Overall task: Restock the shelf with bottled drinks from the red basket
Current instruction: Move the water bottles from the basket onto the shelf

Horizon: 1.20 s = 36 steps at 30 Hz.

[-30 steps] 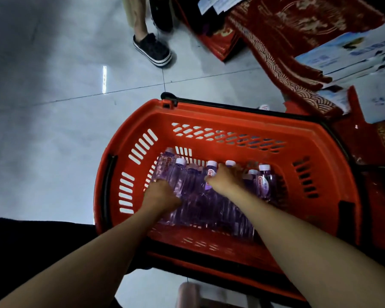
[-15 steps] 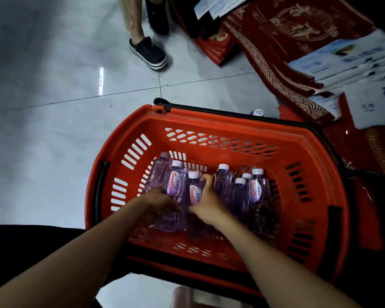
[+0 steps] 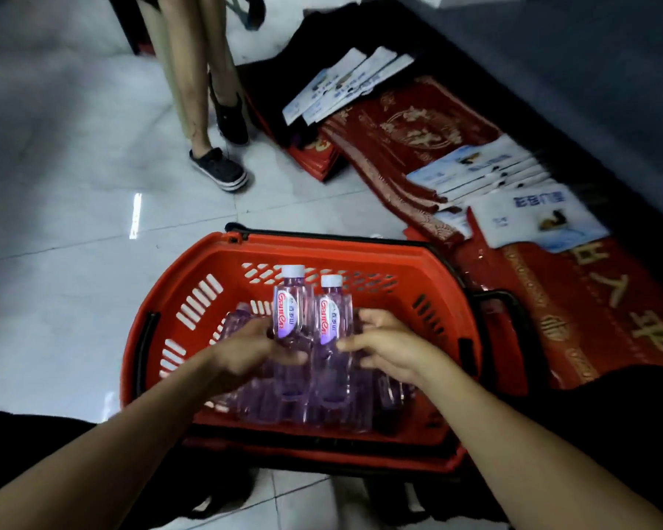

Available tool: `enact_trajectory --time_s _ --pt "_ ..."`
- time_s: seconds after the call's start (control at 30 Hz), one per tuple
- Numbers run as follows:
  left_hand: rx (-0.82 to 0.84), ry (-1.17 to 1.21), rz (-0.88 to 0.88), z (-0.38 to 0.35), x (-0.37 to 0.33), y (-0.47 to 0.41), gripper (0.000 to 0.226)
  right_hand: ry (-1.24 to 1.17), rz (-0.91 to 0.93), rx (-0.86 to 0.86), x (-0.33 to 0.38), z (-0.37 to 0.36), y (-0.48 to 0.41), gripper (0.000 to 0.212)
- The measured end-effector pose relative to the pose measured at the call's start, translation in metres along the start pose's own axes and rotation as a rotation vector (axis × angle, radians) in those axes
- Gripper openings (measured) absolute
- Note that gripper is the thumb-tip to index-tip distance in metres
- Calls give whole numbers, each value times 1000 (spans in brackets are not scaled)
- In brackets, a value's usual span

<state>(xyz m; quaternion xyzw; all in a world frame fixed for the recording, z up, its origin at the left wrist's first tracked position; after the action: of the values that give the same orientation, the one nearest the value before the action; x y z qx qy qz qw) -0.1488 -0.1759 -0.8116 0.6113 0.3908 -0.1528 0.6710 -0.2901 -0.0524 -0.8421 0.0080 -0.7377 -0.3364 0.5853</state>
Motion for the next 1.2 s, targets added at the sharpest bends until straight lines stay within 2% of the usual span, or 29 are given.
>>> enact_trajectory --time_s 0.07,0.17,0.27,0.43,0.53,0.63,0.77,0.87,1.0,1.2 --pt "39 18 -94 -19 -33 16 46 -69 97 -31 30 18 24 43" --pt "62 25 -221 -49 -79 30 73 -158 236 -59 73 46 66 38" --pt "75 -52 -328 -91 -123 39 86 -173 378 -122 110 75 119 39" --pt "153 -87 -522 -183 -198 47 64 -134 652 -380 156 135 211 49" --pt "208 -102 -637 -244 -238 46 63 -33 825 -590 177 172 271 48" --pt "282 -144 -727 -309 -270 44 66 71 915 -802 182 211 320 47" --pt "334 -213 -772 -386 -293 35 67 128 971 -1072 170 260 360 51" --pt "345 -270 -777 -428 -301 20 67 103 971 -1190 156 289 370 55" --pt "344 -322 -774 -463 -306 -2 69 92 912 -1283 136 314 368 63" --pt "380 -340 -756 -485 -300 -31 65 148 794 -1308 111 336 359 67"
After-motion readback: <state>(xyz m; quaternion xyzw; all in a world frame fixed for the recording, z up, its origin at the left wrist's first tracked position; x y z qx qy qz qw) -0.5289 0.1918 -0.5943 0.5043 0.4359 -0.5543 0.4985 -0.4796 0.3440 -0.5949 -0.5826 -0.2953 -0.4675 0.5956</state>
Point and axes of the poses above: each hand's wrist, its own y-axis away from the middle knuckle, its own z-axis out of the back of the hand, x = y × z, the point moved 5 cm from there along -y, towards the middle knuckle, and after that the axes turned 8 degrees about z, right-handed, at the moved point
